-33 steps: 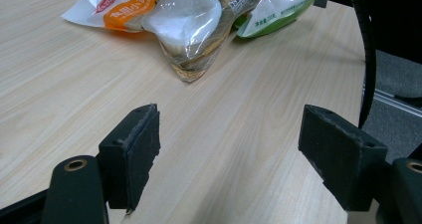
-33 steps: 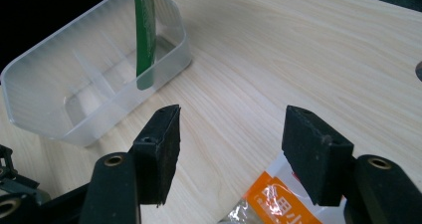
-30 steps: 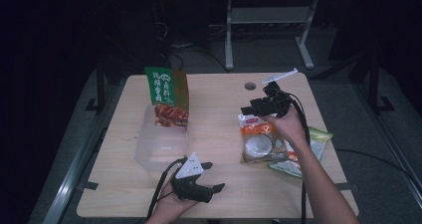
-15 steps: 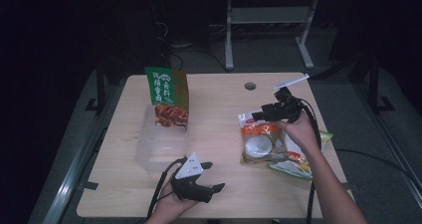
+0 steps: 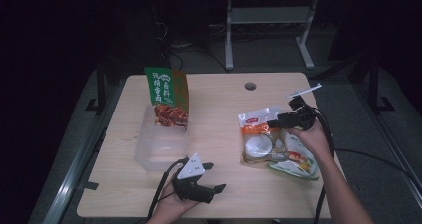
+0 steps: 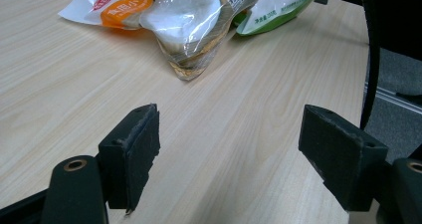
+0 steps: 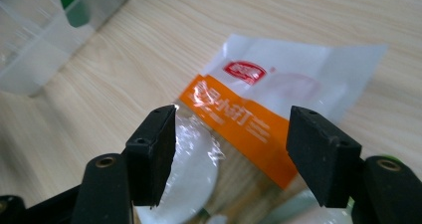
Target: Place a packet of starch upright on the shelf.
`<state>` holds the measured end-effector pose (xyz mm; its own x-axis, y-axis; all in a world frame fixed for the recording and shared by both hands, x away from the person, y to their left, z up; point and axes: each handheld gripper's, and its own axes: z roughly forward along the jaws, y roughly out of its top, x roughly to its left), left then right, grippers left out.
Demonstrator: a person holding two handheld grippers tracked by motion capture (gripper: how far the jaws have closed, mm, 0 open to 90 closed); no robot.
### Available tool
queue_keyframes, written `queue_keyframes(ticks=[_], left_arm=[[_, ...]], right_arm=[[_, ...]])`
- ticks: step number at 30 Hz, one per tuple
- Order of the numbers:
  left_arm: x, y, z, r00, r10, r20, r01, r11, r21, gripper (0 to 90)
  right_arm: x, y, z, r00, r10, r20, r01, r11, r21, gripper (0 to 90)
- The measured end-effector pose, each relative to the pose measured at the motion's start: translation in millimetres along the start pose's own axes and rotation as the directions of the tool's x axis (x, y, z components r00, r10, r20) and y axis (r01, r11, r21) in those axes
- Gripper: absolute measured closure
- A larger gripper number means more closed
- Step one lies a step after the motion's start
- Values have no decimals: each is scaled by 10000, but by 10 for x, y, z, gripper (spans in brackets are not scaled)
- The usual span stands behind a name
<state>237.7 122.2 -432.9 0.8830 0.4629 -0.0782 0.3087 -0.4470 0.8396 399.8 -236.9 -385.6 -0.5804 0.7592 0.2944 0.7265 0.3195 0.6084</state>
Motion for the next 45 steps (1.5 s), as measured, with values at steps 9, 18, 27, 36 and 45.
queue_keyframes(ticks=[9,18,27,36,45], left_arm=[[-6,-2,6,10000,-16,-7,16,10000,7,234],[-11,-3,12,10000,-37,4,37,10000,24,234],[-12,-4,8,10000,-86,-13,86,10000,-48,234],[-12,-4,6,10000,-93,-12,93,9999,-42,234],[-16,-5,14,10000,-99,-7,99,9999,-28,234]], right_arm=[[-142,-154,8,9988,415,244,-421,9988,239,353],[-208,-161,92,9979,617,176,-625,9967,516,358],[-250,-173,240,9959,909,-15,-904,9916,925,401],[-263,-250,352,9934,1118,-258,-1084,9882,1083,472],[-234,-234,364,9928,1017,-636,-959,9914,886,683]])
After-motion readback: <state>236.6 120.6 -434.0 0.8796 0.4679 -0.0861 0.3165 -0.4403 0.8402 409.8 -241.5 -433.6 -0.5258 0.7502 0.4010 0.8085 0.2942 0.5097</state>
